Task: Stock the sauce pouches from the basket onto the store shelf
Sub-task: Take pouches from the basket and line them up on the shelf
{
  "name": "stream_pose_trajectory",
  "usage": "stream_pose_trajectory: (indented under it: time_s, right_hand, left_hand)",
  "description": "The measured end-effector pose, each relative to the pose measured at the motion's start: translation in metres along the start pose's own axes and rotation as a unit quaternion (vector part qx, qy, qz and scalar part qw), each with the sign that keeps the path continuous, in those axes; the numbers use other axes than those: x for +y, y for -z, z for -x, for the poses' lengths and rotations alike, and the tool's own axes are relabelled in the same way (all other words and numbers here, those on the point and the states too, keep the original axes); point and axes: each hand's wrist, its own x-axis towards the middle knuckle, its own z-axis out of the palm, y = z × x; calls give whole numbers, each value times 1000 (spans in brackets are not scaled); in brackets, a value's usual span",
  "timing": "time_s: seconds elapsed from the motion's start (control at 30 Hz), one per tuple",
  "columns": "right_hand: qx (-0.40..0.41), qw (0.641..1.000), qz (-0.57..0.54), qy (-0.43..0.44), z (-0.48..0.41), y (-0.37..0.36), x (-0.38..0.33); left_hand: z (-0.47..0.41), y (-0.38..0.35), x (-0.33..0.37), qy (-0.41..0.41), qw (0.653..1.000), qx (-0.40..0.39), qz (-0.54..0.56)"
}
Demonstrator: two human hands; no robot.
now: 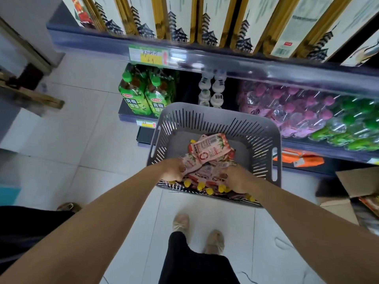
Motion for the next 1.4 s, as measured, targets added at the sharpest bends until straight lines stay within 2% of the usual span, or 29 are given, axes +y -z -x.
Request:
stream_pose_trajectory:
  time_s: [0.17,0.33,0.43,0.67,0.83,0.93,1.03,1.17,1.4]
  right_hand:
    - [-23,1000,-4,-15,2,1,7]
    - [-72,996,-38,-42,0,7,6]
    - [-118,992,-13,-47,3,10,5]
    - [-30,999,-15,5,2,8,6]
    - [42,999,-28,4,-2,13,-4]
    - [108,993,-45,-18,-6,9,-6]
    - [150,980,-126,-32,-11,7,-1]
    - [166,961,-209,-70,-15,8,3]
    - [242,901,-333,-137,8,39,-1]
  left_hand:
    - [-15,-10,-3,28,996,55,-63]
    - [-24,-11,-1,45,993,27,-110]
    - [-27,-14,-2,45,989,29,-138]
    - [-34,-2,0,10,980,105,-168]
    - [-40,9,-9,22,979,161,-119]
    - [-42,17,-10,26,973,221,-62]
    - [-46,18,-10,17,961,277,10]
    - [-47,12,-20,27,952,265,154]
    - [-19,28,-1,9,955,284,85]
